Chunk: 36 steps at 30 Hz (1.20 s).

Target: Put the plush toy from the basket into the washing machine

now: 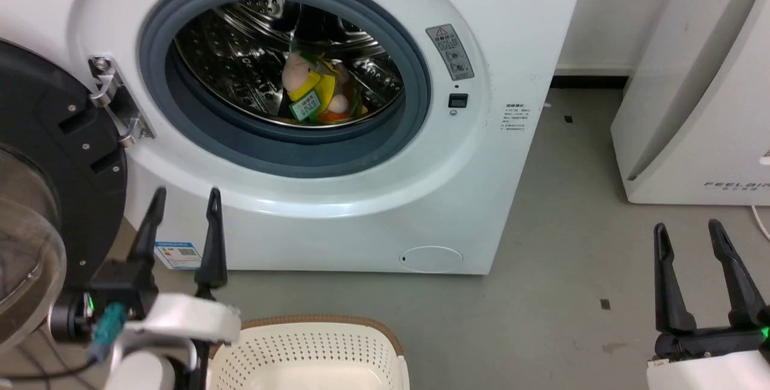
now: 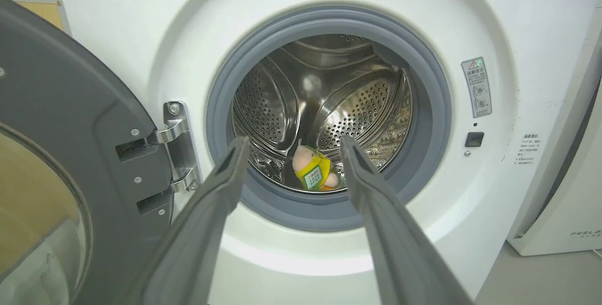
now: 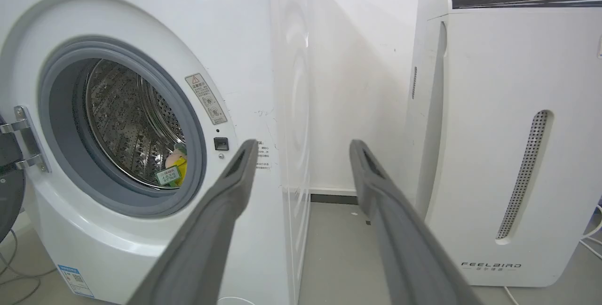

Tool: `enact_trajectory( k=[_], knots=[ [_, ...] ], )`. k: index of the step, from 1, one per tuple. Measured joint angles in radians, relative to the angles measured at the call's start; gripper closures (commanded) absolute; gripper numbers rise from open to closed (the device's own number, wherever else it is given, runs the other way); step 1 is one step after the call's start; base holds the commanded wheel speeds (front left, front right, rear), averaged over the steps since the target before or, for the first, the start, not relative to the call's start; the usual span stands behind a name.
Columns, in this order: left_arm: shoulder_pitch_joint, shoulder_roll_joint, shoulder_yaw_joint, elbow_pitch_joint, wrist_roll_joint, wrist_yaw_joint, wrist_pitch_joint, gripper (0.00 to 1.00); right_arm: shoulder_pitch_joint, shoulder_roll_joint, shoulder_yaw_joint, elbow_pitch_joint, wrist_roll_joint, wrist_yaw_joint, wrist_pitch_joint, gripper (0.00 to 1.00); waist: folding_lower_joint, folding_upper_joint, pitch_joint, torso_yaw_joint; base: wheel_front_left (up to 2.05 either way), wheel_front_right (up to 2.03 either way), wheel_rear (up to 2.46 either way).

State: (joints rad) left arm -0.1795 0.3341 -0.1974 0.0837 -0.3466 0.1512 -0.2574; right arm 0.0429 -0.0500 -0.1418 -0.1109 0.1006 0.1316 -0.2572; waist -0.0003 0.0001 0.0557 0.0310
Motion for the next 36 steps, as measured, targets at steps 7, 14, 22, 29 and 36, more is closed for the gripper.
enact_trajectory(
  k=[7,14,22,29,36],
  knots=[
    [0.160,-0.089,0.049,-0.066,0.066,0.011,0.000,0.00,0.021,0.000,0.012,0.000,0.005,0.000,0.000,0.00,0.0001,0.0000,-0.028,0.008,0.00,0.00,0.00],
    [0.223,-0.132,0.058,-0.044,0.109,-0.032,0.000,0.00,0.041,0.000,0.022,0.004,0.016,0.000,0.000,0.00,0.0001,0.0000,-0.041,0.011,0.00,0.00,0.00],
    [0.223,-0.160,0.074,-0.006,0.125,-0.069,0.001,1.00,0.046,0.000,0.028,0.009,0.023,0.000,0.000,1.00,0.0002,0.0000,-0.044,0.009,0.00,0.00,0.00],
    [0.223,-0.161,0.075,-0.006,0.125,-0.069,0.005,1.00,0.046,0.000,0.028,0.010,0.023,0.000,0.006,1.00,0.0003,0.0000,-0.045,0.008,0.00,0.00,0.00],
    [0.223,-0.166,0.080,-0.008,0.134,-0.073,0.021,1.00,0.045,0.000,0.034,0.013,0.022,0.000,0.018,1.00,0.0003,0.0000,-0.045,0.006,0.00,0.00,0.00]
  ],
)
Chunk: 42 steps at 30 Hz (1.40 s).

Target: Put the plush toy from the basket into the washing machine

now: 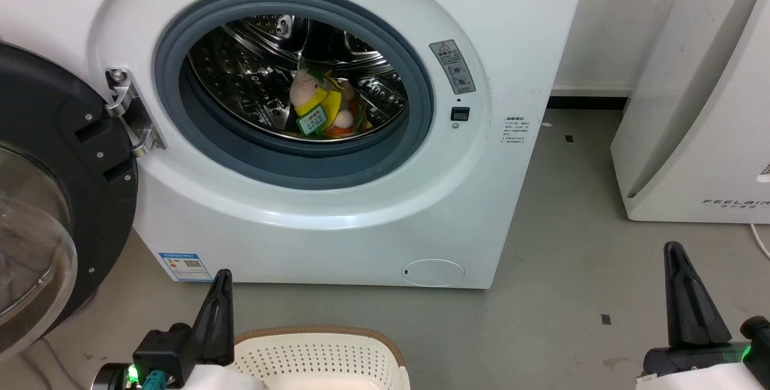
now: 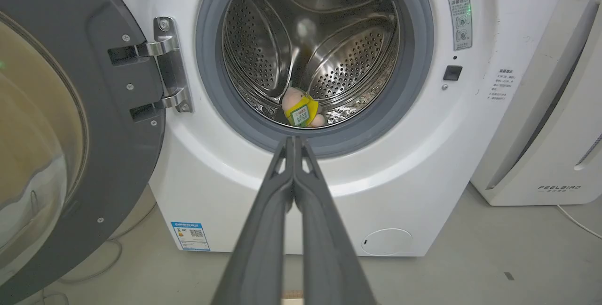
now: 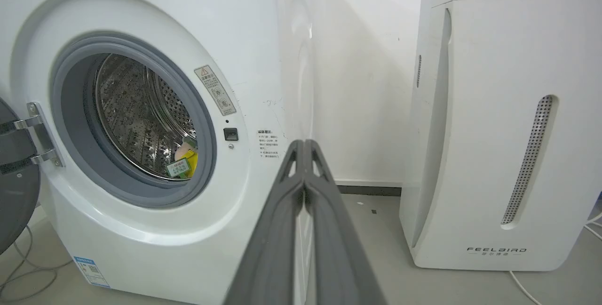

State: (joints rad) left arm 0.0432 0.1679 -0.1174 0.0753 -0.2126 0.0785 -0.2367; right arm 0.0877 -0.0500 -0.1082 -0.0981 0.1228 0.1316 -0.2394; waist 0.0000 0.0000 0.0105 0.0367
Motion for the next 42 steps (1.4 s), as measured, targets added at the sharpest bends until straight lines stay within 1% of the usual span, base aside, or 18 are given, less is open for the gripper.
enact_trajectory(
  k=[26,42],
  knots=[
    [-0.002,-0.027,0.026,-0.014,0.045,-0.012,0.052,1.00,-0.011,0.000,0.024,0.022,-0.028,0.000,0.053,1.00,0.0000,0.0000,-0.002,-0.008,0.00,0.00,0.00],
    [-0.005,-0.041,0.041,-0.024,0.076,-0.029,0.087,1.00,-0.017,0.000,0.039,0.035,-0.044,0.000,0.088,1.00,0.0000,0.0000,-0.004,-0.014,0.00,0.00,0.00]
  ],
)
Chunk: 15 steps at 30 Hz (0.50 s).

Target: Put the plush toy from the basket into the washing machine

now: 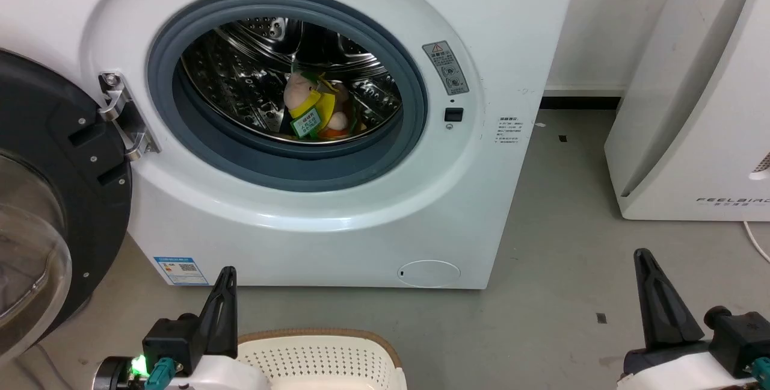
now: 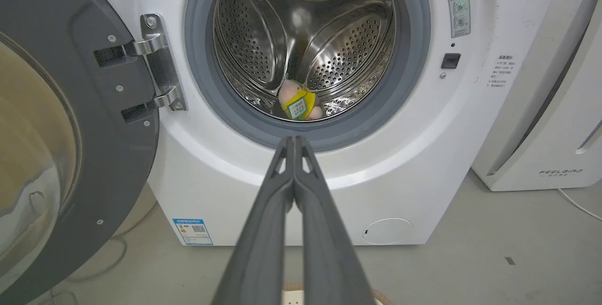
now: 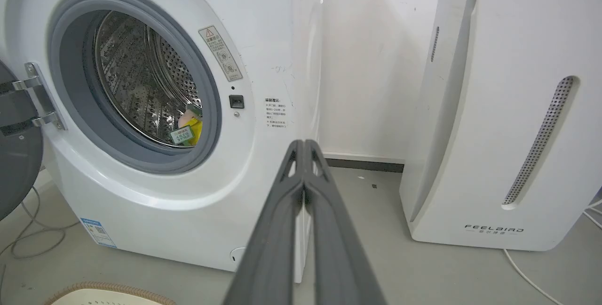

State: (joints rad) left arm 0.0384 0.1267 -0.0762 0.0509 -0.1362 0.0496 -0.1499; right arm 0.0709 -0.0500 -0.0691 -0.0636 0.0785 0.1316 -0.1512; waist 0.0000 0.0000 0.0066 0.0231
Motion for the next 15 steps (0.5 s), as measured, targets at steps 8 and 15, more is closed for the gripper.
enact_trajectory(
  k=[8,15],
  knots=[
    [-0.002,-0.011,0.007,-0.006,0.013,-0.002,0.015,1.00,-0.012,0.000,0.008,0.007,-0.005,0.000,0.016,1.00,0.0000,0.0000,-0.001,-0.003,0.00,0.00,0.00],
    [-0.003,-0.017,0.016,-0.011,0.025,-0.009,0.028,1.00,-0.014,0.000,0.014,0.014,-0.012,0.000,0.031,1.00,0.0000,0.0000,-0.001,-0.005,0.00,0.00,0.00]
  ],
)
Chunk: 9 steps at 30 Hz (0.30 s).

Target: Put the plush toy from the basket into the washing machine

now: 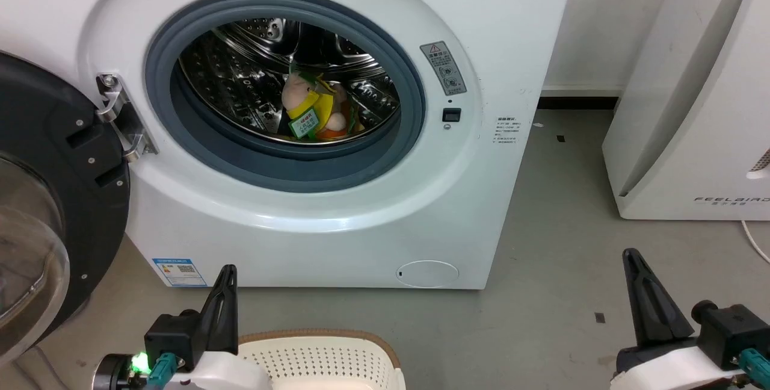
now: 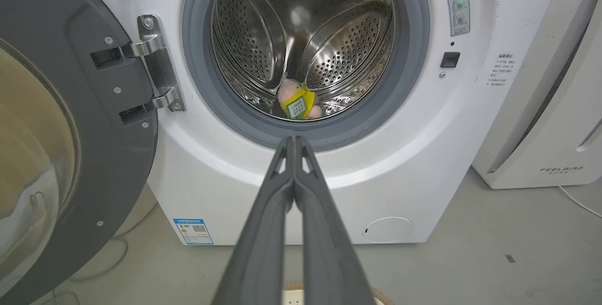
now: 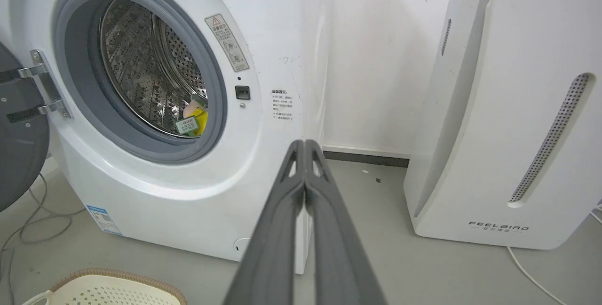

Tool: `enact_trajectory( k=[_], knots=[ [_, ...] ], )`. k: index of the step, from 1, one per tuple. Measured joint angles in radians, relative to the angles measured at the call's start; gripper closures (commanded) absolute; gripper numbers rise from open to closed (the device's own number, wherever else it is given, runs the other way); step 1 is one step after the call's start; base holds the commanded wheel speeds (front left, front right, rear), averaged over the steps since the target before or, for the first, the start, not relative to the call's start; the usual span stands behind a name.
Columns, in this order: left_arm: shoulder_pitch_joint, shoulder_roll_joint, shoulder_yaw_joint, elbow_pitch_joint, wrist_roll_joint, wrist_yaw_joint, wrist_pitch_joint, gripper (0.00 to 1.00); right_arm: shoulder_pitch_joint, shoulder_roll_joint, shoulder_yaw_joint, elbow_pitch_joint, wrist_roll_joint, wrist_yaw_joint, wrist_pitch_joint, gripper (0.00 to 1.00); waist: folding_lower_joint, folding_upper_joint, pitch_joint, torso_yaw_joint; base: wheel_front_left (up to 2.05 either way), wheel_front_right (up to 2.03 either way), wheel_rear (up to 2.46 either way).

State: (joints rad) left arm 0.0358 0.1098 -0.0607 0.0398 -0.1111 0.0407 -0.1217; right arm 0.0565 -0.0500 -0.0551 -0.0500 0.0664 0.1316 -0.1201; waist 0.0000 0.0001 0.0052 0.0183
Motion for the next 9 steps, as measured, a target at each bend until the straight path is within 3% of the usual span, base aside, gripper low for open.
enact_trajectory(
  k=[9],
  knots=[
    [-0.004,-0.006,0.009,-0.004,0.014,-0.006,0.021,1.00,-0.006,0.000,0.007,0.006,-0.007,0.000,0.016,1.00,0.0001,0.0000,-0.001,-0.003,0.00,0.00,0.00]
  ],
)
